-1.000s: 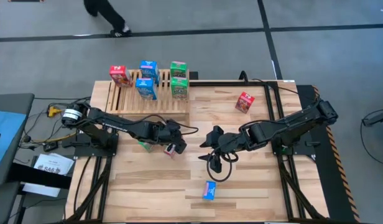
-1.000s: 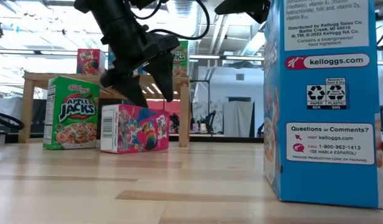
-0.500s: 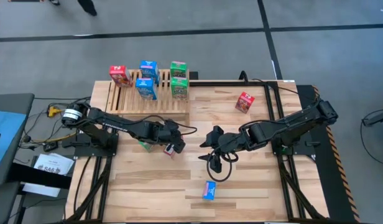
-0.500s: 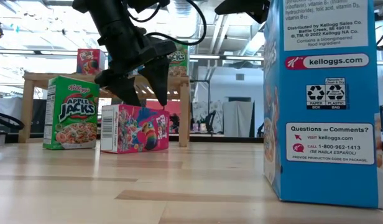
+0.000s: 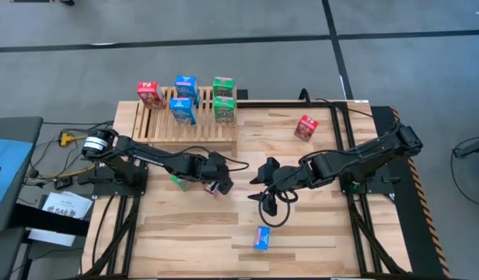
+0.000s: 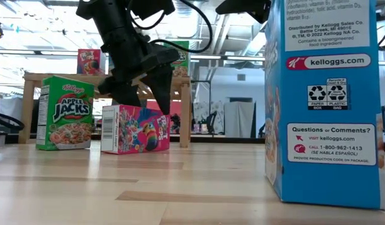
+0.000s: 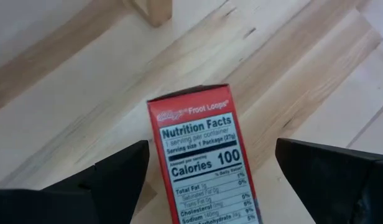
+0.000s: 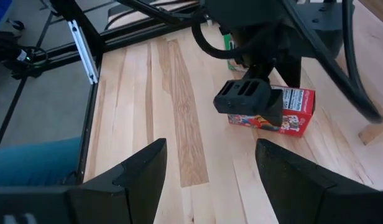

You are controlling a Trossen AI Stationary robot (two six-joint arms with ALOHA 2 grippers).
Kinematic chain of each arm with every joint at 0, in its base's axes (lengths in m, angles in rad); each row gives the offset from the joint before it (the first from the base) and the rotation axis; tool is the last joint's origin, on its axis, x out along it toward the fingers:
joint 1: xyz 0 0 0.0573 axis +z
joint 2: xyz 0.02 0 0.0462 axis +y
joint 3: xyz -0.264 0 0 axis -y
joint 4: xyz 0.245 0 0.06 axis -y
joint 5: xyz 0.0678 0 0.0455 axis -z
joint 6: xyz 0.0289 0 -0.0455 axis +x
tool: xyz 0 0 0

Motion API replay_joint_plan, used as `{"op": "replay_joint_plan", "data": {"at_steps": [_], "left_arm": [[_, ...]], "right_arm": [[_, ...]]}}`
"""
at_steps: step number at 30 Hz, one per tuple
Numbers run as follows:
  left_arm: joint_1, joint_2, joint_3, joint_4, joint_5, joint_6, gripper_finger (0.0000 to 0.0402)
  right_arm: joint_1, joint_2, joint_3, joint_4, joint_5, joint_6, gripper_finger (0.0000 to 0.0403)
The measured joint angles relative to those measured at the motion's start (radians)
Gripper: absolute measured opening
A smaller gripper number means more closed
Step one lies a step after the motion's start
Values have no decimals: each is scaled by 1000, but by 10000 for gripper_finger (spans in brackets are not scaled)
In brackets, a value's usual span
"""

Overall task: Stack cereal on shelf
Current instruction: Put the bottom red cereal box on the shelf aligned with the red cereal box

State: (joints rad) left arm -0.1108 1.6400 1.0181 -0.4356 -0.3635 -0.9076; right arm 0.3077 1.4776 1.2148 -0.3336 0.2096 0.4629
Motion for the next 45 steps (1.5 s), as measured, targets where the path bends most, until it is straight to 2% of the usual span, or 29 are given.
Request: {"op": "replay_joint_plan", "data": {"at_steps": [6, 19, 26, 36, 45], "left_arm": [[0, 1, 0, -3, -8, -1, 327], [0, 1, 0, -1, -7, 13, 230], [0, 1, 0, 1, -4, 23, 198], [0, -1, 0, 8, 28, 70, 188], [-28, -78, 0, 54, 42, 152, 187]], "right_arm": [[0, 0, 0, -1, 0, 0, 272], [0, 0, 0, -2, 0, 0, 272], [0, 0, 0, -2, 0, 0, 272], [0, 0, 0, -2, 0, 0, 272], [0, 0, -1, -7, 0, 0, 272]]}}
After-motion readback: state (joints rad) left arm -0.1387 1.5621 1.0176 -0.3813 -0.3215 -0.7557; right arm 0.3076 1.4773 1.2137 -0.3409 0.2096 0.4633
